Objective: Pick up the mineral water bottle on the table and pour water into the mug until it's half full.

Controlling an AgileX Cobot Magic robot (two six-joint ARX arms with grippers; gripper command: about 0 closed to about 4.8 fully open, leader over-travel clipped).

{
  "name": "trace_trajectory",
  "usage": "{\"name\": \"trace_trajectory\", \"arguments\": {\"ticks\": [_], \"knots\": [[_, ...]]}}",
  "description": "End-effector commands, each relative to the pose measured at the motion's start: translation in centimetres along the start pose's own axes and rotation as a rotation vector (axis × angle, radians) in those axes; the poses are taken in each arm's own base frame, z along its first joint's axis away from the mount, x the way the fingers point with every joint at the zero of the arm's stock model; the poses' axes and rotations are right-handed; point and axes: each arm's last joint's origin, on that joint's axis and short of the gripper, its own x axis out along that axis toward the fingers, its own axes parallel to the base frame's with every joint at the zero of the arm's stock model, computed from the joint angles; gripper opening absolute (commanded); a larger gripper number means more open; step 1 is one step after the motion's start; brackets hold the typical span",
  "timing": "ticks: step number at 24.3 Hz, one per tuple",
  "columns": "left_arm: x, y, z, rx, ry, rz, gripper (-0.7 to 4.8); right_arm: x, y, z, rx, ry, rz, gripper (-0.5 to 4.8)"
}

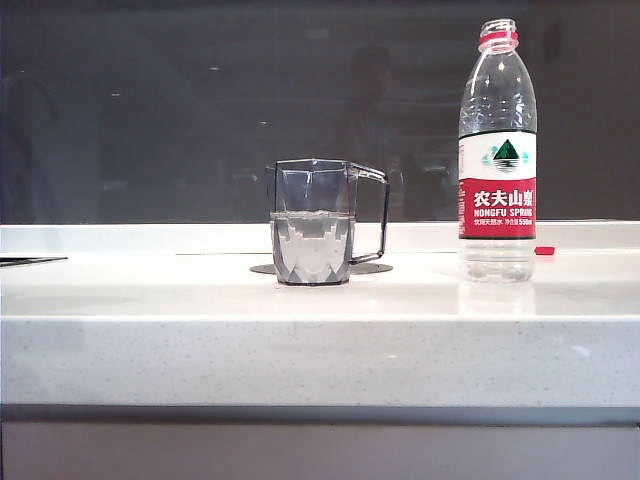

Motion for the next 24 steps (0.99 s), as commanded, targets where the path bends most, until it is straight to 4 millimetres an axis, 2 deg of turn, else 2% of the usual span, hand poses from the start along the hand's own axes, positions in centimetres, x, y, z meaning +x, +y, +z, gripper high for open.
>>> {"name": "trace_trajectory", "arguments": {"ticks": [1, 6, 24], "knots": [[-0.02, -0.01, 0.18, 0.002, -0.011, -0.004, -0.04, 0.0, 0.15, 0.11, -0.003, -0.021, 0.019, -0.05], [-0.02, -0.01, 0.18, 0.002, -0.011, -0.004, -0.04, -0.01, 0.6, 0.1, -0.073, -0.022, 0.063, -0.05], [-0.02, -0.01, 0.18, 0.002, -0.011, -0.004, -0.04, -0.01, 0.6, 0.09, -0.074, -0.021, 0.061, -0.05]]}}
